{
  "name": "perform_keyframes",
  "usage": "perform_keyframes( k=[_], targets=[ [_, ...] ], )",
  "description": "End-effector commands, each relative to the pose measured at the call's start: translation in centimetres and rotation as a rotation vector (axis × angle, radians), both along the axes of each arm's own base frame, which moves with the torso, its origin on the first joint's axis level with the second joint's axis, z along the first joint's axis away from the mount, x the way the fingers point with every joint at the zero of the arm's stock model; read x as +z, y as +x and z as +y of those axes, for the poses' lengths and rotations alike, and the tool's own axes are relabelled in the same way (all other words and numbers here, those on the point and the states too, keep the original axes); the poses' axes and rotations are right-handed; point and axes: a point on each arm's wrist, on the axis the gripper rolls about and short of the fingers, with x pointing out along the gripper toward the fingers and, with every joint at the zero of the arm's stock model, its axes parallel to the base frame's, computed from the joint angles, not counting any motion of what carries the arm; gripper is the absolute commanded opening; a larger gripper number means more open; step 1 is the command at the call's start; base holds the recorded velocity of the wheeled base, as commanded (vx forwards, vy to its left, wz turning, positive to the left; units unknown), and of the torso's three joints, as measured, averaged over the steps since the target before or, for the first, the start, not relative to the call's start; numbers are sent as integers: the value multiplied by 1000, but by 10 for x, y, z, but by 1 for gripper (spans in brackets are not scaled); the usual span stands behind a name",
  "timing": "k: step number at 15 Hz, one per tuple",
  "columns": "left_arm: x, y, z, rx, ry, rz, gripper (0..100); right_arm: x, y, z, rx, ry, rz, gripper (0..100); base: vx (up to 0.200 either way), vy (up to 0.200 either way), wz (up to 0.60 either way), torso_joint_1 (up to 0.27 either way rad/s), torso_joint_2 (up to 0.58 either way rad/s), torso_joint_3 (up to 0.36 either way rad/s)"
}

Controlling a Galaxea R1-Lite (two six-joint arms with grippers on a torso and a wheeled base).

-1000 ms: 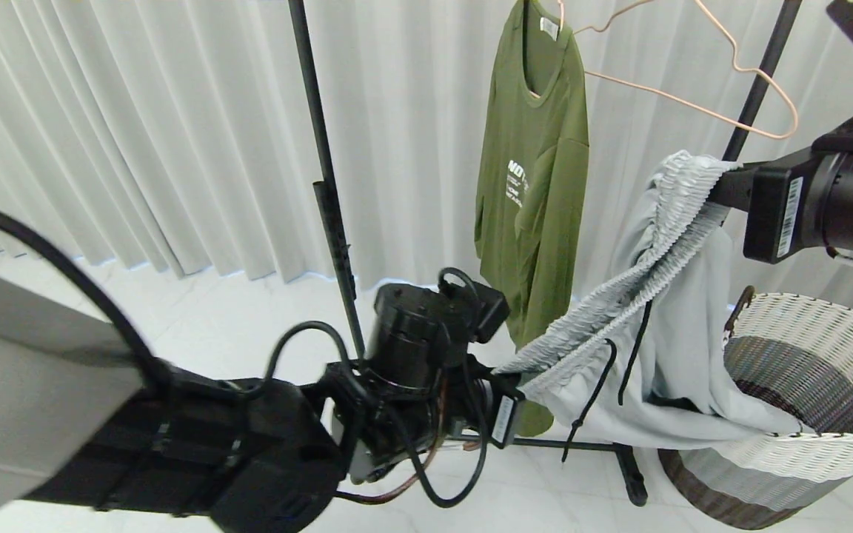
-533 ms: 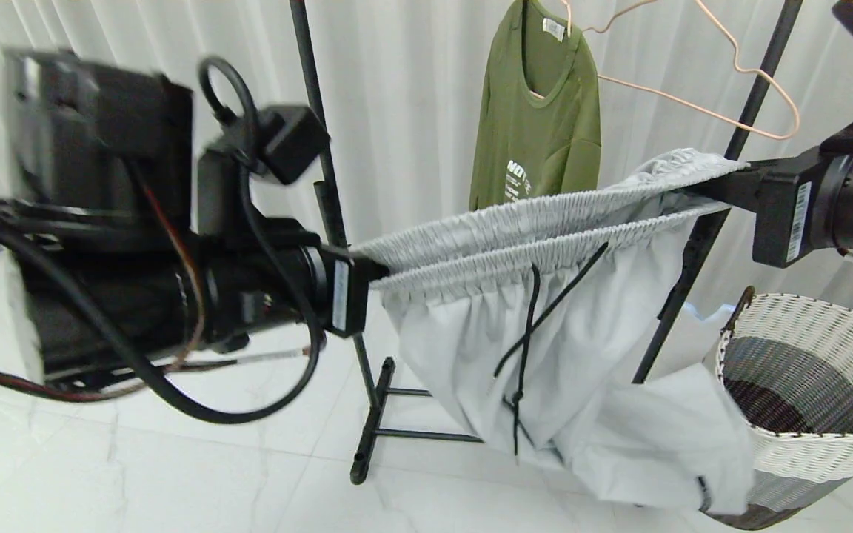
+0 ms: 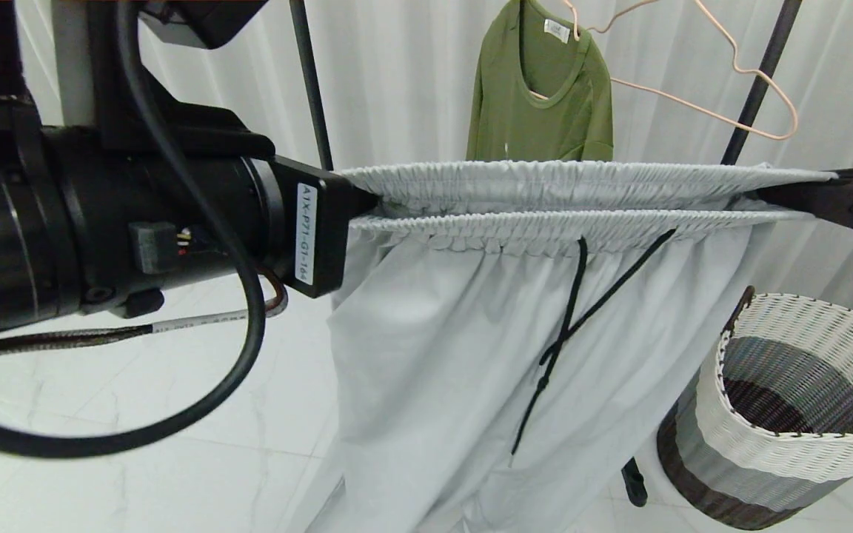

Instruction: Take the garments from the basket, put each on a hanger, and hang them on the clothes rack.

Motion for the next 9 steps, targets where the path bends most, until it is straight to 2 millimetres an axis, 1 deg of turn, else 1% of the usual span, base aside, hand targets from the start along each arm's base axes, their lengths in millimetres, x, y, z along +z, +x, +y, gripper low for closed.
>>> perform_keyframes(
  k=[1,3,5,7,8,9],
  targets=[
    [-2,-9,-12,-29,17,-3,0,6,-7,-6,7,20,-23,0,0,0,0,0,0,0],
    [3,-10,-11,5,10,-25,0,7,-8,-7,13,17,-32,0,0,0,0,0,0,0],
    [3,-11,-9,15,14,-28,0,6,-10,-8,19,6,-39,0,0,0,0,0,0,0],
    [6,-13,-12,9,8,-35,0,9,-16,-14,22,0,-45,0,0,0,0,0,0,0],
    [6,-11,-14,12,10,-36,0,11,-24,-20,36,-12,-29,0,0,0,0,0,0,0],
    [5,-8,-17,27,1,-45,0,12,-37,-29,85,-34,7,0,0,0,0,0,0,0]
  ],
)
